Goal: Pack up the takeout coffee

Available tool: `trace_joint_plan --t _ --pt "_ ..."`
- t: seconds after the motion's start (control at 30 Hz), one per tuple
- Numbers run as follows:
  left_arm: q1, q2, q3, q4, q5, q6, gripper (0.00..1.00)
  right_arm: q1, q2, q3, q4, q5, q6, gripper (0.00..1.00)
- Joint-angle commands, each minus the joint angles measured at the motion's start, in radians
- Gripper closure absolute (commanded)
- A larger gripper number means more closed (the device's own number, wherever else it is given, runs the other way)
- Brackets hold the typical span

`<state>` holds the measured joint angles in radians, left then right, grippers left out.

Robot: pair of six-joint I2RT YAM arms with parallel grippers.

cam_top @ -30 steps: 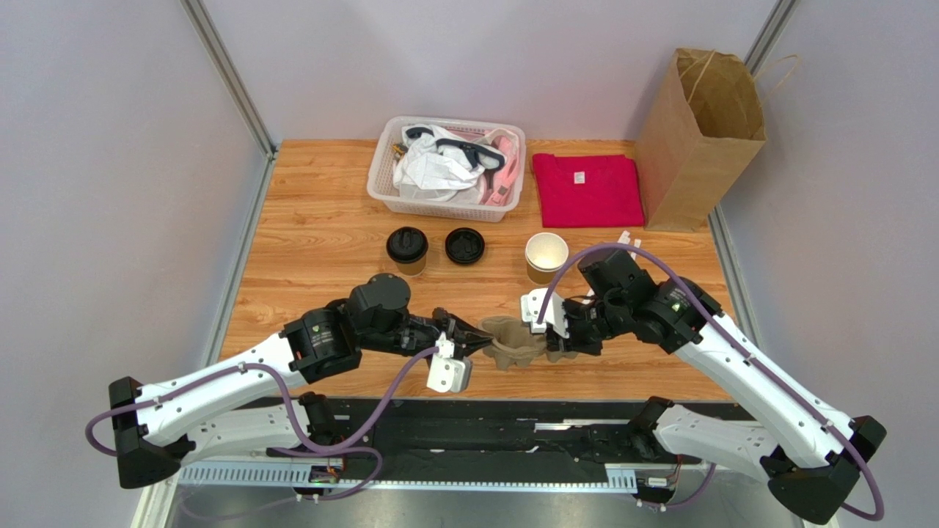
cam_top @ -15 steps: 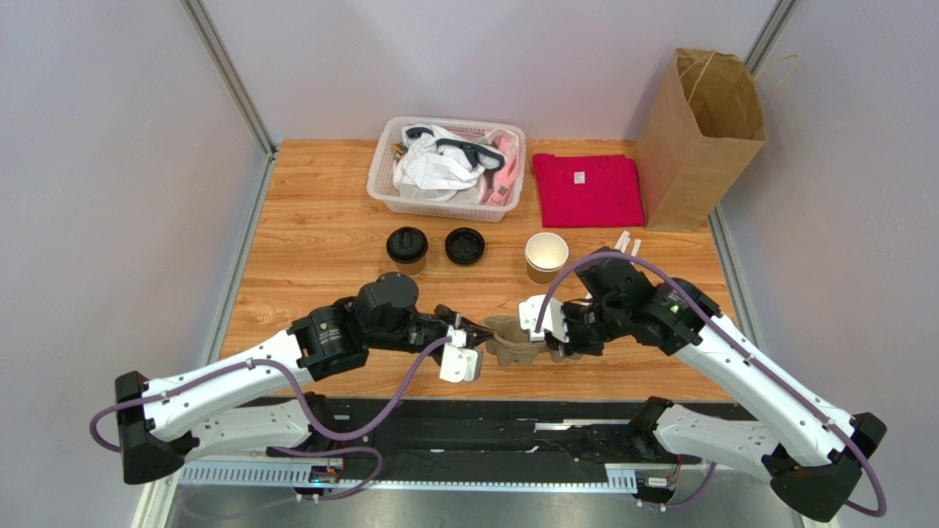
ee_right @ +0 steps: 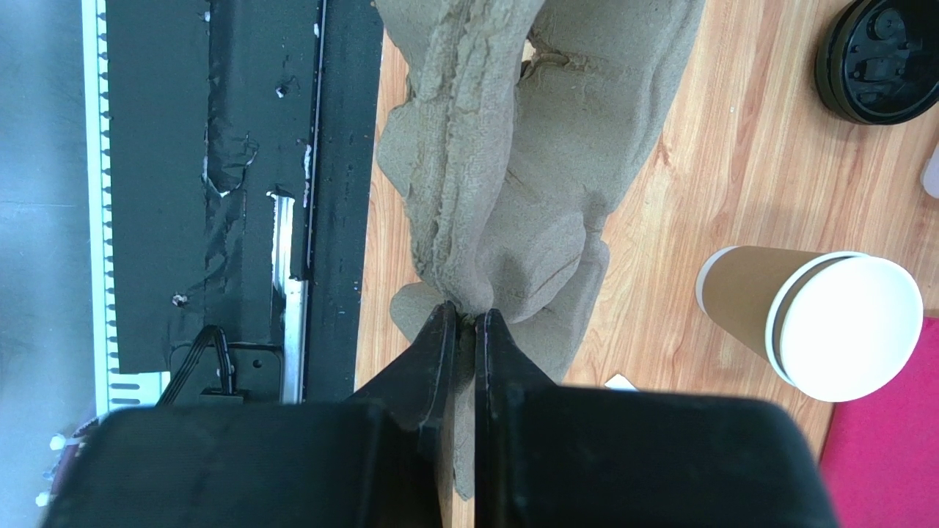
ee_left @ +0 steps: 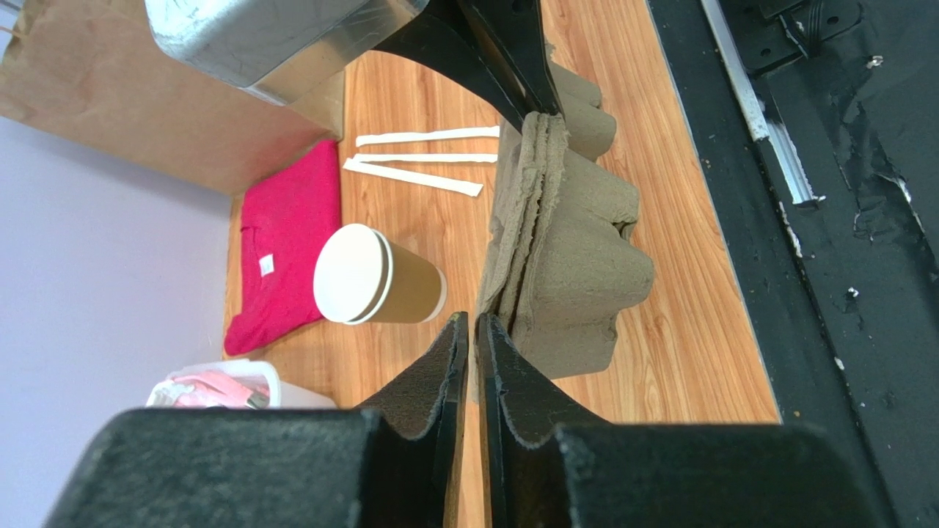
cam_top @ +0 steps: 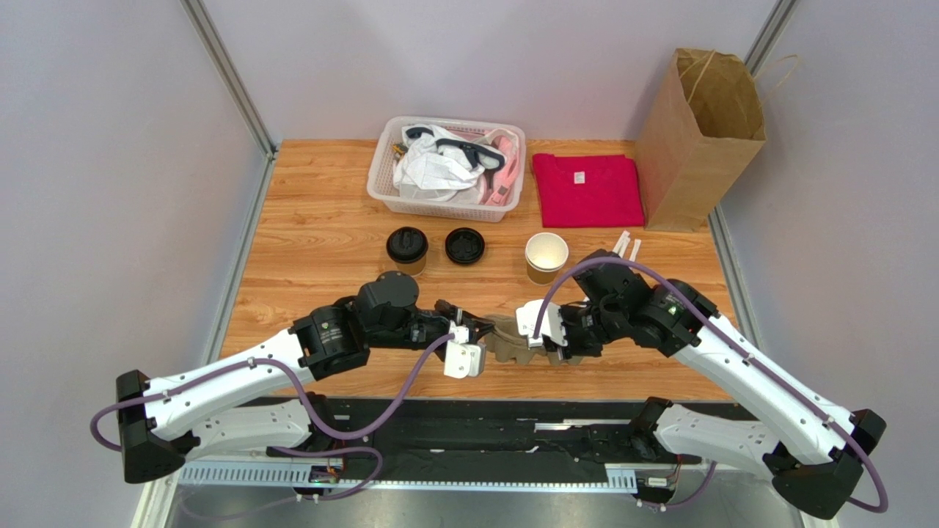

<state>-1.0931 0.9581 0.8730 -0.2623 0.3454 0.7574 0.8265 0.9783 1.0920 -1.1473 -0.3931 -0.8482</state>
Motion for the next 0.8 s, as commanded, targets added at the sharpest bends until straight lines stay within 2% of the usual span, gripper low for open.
trace_joint_plan --t 0.0,0.23,0.43,0.77 --pt "-0.002 0.007 0.015 0.032 0.026 0.043 0.83 0.034 -0.015 0.032 0.064 -0.043 -0.045 1.00" --pt "-0.004 0.028 0.038 -0.040 0.098 0.083 0.73 0.040 -0.012 0.039 0.095 -0.024 -0.037 1.00" --pt "-0.005 0.054 0.064 -0.121 0.170 0.109 0.73 0.043 -0.027 0.045 0.142 -0.010 -0.029 1.00" --pt "-0.011 0.123 0.138 -0.232 0.185 0.102 0.76 0.065 -0.015 0.042 0.227 0.014 0.008 1.00"
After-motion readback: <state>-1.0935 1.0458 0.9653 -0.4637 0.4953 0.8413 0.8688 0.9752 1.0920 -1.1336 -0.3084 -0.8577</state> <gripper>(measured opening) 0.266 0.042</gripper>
